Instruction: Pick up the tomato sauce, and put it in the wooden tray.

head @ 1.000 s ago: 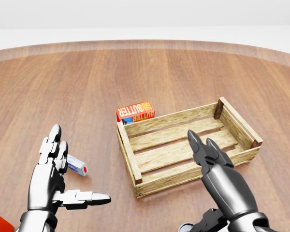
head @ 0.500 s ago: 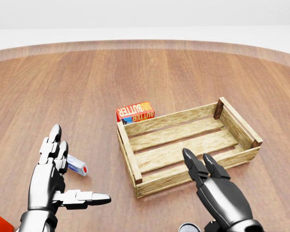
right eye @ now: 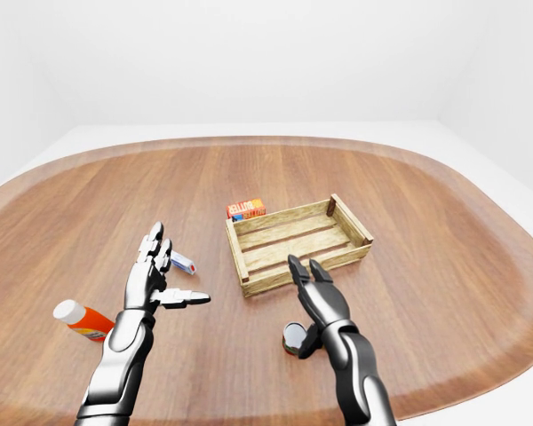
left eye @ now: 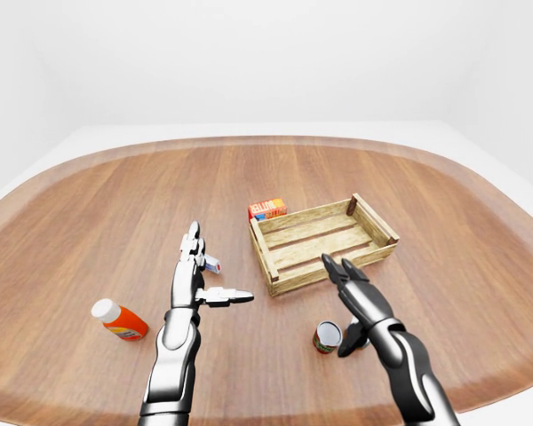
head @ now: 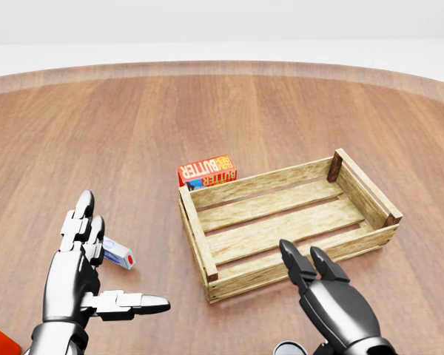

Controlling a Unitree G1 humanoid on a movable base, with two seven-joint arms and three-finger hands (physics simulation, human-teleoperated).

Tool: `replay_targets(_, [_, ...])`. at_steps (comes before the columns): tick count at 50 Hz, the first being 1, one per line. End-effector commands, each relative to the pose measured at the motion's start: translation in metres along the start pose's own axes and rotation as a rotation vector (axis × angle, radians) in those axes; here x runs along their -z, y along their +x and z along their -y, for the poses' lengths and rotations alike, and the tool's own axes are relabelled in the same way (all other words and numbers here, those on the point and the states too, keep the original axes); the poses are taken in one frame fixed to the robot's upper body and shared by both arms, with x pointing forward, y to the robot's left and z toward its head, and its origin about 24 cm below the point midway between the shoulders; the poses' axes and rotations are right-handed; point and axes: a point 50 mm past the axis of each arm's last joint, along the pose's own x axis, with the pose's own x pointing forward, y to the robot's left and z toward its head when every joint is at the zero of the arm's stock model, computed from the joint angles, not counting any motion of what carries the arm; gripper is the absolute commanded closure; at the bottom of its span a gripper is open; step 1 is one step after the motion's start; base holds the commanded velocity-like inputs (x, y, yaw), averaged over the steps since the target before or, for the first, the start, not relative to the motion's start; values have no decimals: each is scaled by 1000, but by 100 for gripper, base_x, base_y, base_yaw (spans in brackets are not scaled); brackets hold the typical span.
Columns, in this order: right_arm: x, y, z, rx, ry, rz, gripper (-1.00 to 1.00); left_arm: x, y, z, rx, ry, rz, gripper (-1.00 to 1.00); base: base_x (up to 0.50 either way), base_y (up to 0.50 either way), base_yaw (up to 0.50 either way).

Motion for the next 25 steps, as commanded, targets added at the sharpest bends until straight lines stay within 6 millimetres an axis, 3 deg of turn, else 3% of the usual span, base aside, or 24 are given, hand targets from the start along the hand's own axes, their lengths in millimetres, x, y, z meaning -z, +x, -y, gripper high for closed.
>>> replay_targets(1, [5,6,-8,-22,-7,-13,-100,0,0,0,0,1,0,-100,0,0,0])
replay_targets(25, [19,24,-23,-71,-14,-54,-100,0,0,0,0,0,0,-100,0,0,0])
